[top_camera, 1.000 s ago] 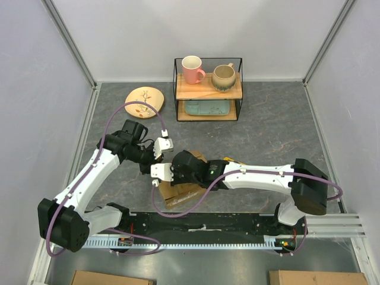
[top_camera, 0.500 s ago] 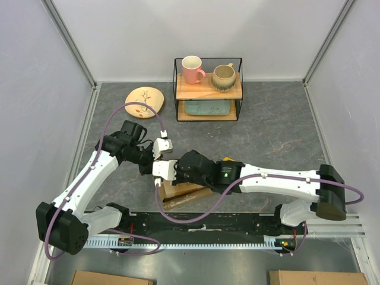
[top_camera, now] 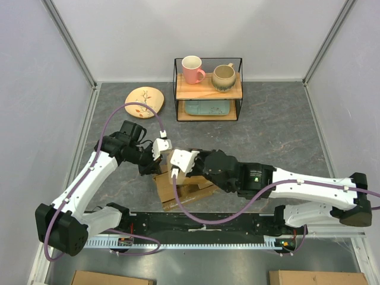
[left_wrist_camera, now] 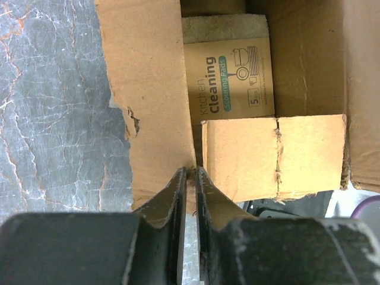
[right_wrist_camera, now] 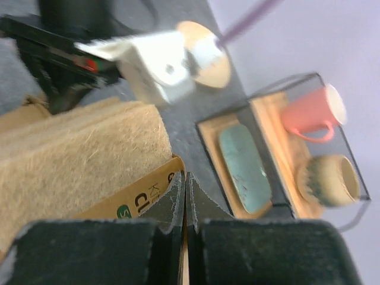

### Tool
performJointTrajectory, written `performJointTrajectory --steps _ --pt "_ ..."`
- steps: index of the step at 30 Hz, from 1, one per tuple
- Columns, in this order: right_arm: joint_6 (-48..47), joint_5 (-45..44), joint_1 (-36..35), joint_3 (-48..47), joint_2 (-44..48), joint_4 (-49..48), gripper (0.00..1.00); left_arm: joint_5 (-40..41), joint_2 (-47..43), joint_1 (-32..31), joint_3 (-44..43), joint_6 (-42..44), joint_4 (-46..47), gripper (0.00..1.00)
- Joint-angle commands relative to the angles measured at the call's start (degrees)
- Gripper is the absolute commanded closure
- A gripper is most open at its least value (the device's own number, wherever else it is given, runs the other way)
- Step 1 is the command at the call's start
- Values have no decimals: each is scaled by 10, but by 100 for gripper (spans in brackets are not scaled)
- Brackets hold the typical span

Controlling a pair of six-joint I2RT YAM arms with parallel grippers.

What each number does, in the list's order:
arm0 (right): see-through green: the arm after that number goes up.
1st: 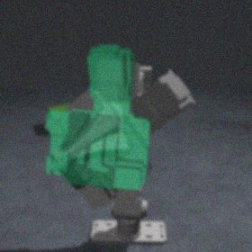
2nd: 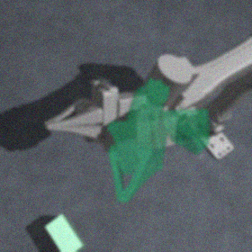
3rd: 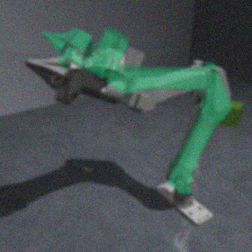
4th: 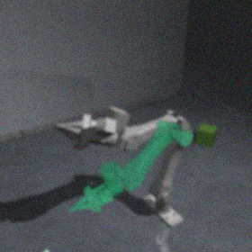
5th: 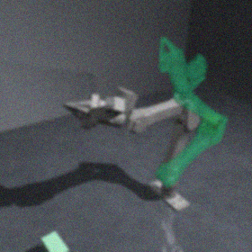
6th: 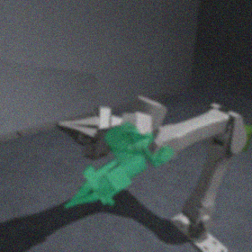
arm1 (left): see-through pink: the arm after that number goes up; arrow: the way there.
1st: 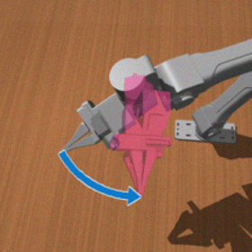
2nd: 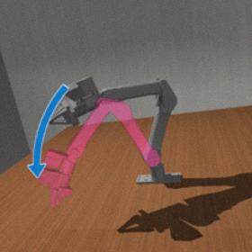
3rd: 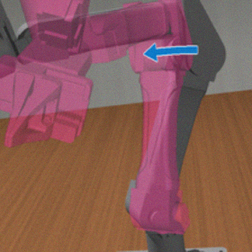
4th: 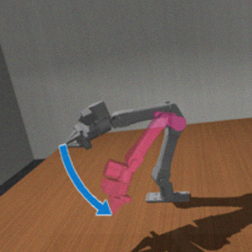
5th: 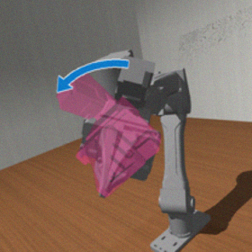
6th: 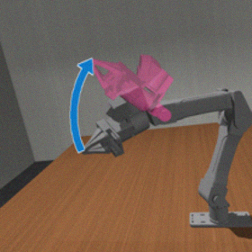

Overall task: Unpack the express box
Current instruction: Pick up the product from the express box, then place the product at the center of the board.

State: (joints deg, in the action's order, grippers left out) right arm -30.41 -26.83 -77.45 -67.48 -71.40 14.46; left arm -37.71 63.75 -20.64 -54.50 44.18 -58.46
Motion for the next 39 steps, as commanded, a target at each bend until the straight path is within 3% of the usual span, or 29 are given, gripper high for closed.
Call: performJointTrajectory --steps 1,5,7,15,22,24,25,28,30,32,36,39 --pt "15 -193 16 18 54 -4 100 -14 -11 -2 -14 -10 -10 84" --pt "94 -265 92 36 75 44 100 -17 -5 -2 -32 -13 -10 84" --pt "169 -272 164 57 79 64 100 -21 -6 -2 -47 -13 -11 84" --pt "302 -157 394 143 44 114 100 -47 37 -21 -105 -1 -45 82" --pt "357 -119 498 198 -3 106 100 -55 40 -33 -117 1 -44 65" --pt "365 -129 511 195 -11 111 89 -48 48 -48 -110 -7 -38 63" --pt "373 -137 512 192 -10 109 66 -45 54 -56 -109 -10 -33 62" --pt "385 -122 513 171 8 112 44 -26 75 -94 -102 -24 -16 60" --pt "383 -99 512 153 37 111 36 -11 92 -112 -96 -34 5 60" --pt "375 -48 512 142 77 100 35 10 104 -114 -95 -37 15 60" --pt "352 72 503 142 154 52 60 34 118 -114 -83 -37 16 62" --pt "327 145 469 147 197 4 63 40 124 -114 -77 -38 22 68"
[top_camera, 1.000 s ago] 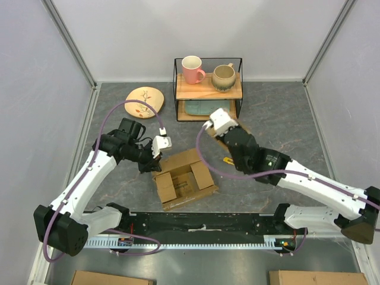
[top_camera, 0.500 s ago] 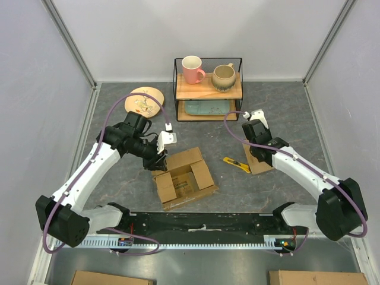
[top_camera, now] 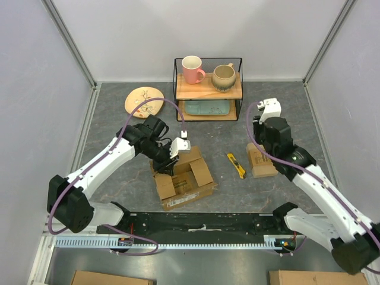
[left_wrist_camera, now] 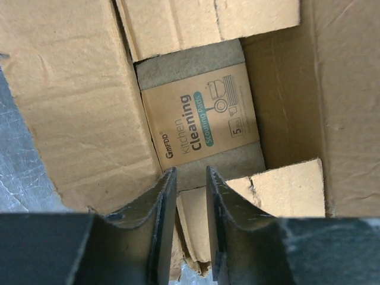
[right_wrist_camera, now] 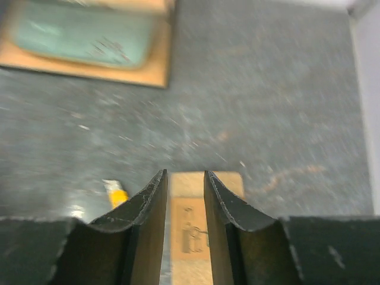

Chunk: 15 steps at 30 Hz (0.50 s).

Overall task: Unpack the express box
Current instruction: Place the product at the center of the board.

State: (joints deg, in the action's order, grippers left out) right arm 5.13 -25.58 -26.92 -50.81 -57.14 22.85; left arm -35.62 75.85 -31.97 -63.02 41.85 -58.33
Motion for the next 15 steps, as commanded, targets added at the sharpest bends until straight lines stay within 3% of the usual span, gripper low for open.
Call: performJointTrajectory --steps 1,8,11,15 --pt "-35 139 -55 -15 62 -103 64 20 11 -1 6 -19 22 69" --pt "-73 173 -209 14 95 -148 68 14 48 -6 -6 -28 34 83" --pt "-88 206 -258 7 69 -142 70 13 58 -13 -18 -33 34 98" --pt "-100 226 -327 -3 2 -141 71 5 56 -18 -46 -44 18 98"
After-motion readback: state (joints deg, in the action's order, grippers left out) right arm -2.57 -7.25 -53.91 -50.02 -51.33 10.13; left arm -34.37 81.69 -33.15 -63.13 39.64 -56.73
